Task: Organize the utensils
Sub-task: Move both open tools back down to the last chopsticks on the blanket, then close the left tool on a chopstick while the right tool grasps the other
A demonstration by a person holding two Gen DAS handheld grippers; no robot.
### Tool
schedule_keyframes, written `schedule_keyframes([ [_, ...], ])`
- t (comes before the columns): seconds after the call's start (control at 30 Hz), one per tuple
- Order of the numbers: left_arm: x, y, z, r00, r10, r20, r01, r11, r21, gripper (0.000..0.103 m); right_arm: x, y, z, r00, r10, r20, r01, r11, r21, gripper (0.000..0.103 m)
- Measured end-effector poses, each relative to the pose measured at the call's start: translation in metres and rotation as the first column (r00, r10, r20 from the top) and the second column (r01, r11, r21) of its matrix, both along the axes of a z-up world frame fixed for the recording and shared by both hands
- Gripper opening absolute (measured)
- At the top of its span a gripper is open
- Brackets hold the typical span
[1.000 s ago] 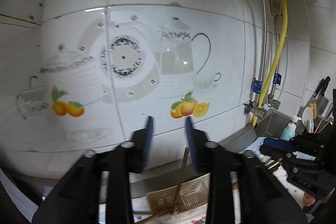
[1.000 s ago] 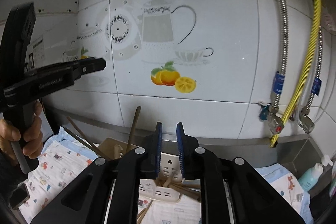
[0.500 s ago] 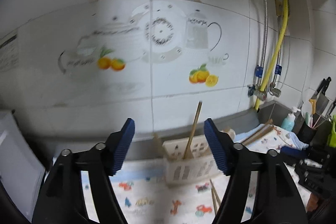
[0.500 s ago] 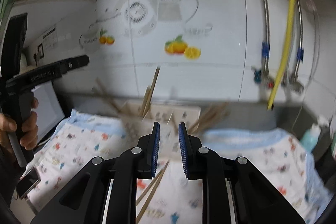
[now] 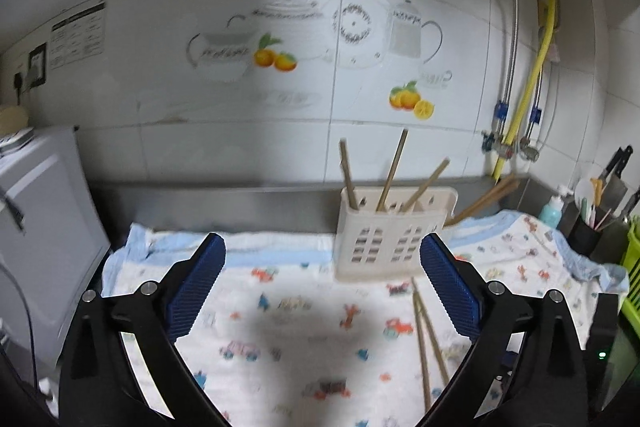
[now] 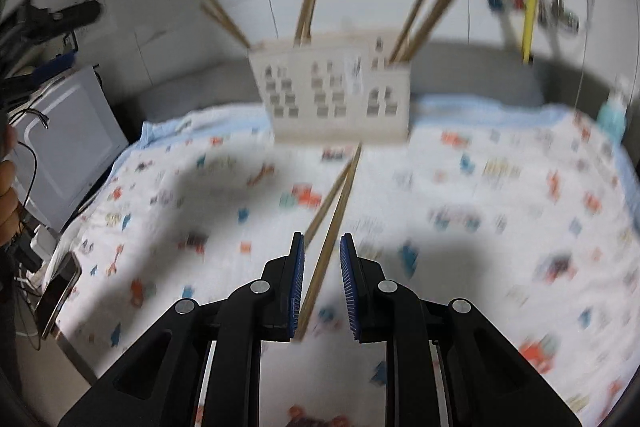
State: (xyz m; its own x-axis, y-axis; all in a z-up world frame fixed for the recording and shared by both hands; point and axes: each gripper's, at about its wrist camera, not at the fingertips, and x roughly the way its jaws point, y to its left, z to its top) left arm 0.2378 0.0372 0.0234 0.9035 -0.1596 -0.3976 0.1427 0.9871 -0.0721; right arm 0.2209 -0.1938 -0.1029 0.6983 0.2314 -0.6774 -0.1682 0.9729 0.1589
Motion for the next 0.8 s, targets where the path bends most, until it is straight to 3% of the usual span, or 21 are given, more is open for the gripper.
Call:
schedule_keyframes([
  [0.2,-0.021,0.011,-0.027,0.998,0.041,-0.037,-0.040,0.999,0.011,0.097,-0.003,0.013,-0.032,0.998,-0.008,-0.067,0.008,1.000,0.002,0.017],
  [0.8,-0.038,0.014,-0.095,0.977,0.075,-0.198,-0.063,0.996,0.066,0.097,0.014,0.022,-0.055,0.991,-0.047,-0.124,0.047,0.999,-0.004,0.013],
])
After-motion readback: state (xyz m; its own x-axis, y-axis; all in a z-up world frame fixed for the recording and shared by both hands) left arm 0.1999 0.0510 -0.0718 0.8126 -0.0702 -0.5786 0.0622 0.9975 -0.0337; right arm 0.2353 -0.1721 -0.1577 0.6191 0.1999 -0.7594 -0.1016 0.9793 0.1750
